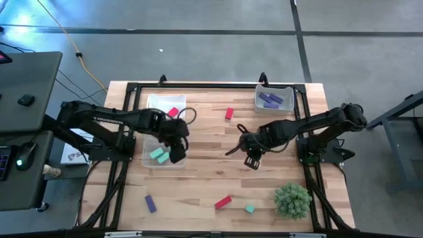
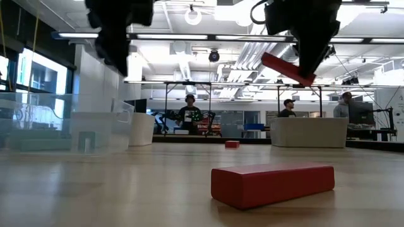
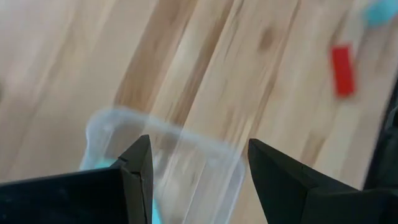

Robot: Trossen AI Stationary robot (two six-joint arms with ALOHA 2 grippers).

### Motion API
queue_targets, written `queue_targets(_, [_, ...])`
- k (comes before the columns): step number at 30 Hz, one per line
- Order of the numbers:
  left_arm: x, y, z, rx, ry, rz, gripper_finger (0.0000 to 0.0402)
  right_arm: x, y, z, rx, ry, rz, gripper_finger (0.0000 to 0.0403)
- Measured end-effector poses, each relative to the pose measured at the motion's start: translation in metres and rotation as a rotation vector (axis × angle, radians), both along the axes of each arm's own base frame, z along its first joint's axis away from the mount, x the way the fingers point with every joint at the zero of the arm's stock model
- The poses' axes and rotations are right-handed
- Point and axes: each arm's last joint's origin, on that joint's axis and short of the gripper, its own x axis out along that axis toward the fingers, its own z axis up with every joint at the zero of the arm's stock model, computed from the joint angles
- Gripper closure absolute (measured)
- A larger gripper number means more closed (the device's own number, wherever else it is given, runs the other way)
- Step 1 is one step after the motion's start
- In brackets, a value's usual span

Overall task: Sort & place blocks by color
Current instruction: Put the red block into the white bin

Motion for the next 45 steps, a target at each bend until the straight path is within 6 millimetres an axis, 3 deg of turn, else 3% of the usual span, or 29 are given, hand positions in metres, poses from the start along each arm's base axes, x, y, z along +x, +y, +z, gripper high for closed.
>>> queue_targets(7, [0.015, 0.025, 0.031, -0.018, -0.219, 0.155, 0.0229, 0.005, -0.02, 0.001, -0.073, -0.022, 0.019, 0.0303])
queue_targets(13, [0.019, 0.051, 0.041, -0.043, -0.344, 0.306, 0.0229, 0.011, -0.039, 0.002, -0.106, -0.069, 0.049, 0.0303])
queue_targets(22, [0.017, 0.083, 0.049, -0.082, -0.455, 0.48, 0.0229, 0.019, -0.061, 0.006, -0.182, -0.149, 0.074, 0.0304])
queue_targets(34, [0.009, 0.109, 0.053, -0.094, -0.526, 0.597, 0.0229, 0.031, -0.086, 0.047, -0.304, -0.295, 0.084, 0.0304])
queue_targets(45, [0.002, 0.125, 0.053, -0.133, -0.538, 0.717, 0.0229, 0.035, -0.123, 0.06, -0.468, -0.357, 0.052, 0.0304])
